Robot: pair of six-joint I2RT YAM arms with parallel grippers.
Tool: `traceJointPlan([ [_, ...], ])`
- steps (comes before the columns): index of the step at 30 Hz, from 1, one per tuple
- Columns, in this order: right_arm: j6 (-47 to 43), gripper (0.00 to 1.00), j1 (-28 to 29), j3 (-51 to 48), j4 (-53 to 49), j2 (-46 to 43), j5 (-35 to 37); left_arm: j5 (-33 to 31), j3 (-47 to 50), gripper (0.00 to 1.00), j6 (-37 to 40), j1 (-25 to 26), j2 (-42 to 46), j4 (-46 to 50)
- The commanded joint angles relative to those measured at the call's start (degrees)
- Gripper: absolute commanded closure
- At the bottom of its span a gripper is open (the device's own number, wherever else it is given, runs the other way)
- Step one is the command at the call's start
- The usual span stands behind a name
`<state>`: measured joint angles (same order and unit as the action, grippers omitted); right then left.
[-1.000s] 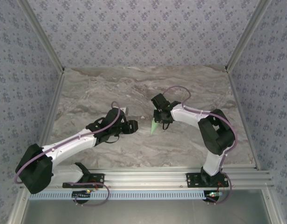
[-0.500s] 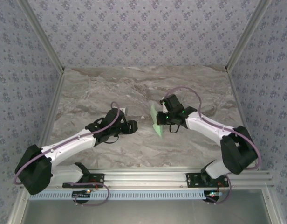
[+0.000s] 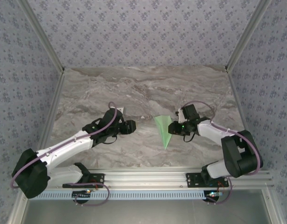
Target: Fold a paper plane with a square sheet of paper (fold left side to right side)
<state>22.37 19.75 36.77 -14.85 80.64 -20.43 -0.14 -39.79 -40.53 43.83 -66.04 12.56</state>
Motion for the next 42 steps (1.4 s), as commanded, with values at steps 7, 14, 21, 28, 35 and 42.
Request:
traceJointPlan([
  [7,-1.53,0.46,3.41,6.69,-18.22,-11.38,11.77,-1.44,-2.58,0.38,1.11,-0.23,-0.47,1.71],
  [14,5.46,0.45,10.88,4.18,-13.58,-9.44,8.24,-0.83,-2.75,0.38,1.22,-0.19,-2.23,0.98],
  [21,7.09,0.45,13.04,5.84,-13.87,-3.85,11.45,-0.8,-2.16,0.37,1.17,-0.17,-2.29,0.68],
  [28,7.43,0.56,15.62,6.92,-11.68,-1.11,11.89,-0.84,-2.04,0.37,1.25,-0.23,-2.51,0.76],
  [35,6.6,0.6,16.5,8.6,-11.47,2.1,14.17,-0.56,-2.13,0.37,1.33,-0.22,-3.06,0.84],
  [42,5.87,0.63,16.98,10.2,-11.29,4.73,15.25,-0.3,-2.09,0.37,1.33,-0.23,-3.87,0.71],
])
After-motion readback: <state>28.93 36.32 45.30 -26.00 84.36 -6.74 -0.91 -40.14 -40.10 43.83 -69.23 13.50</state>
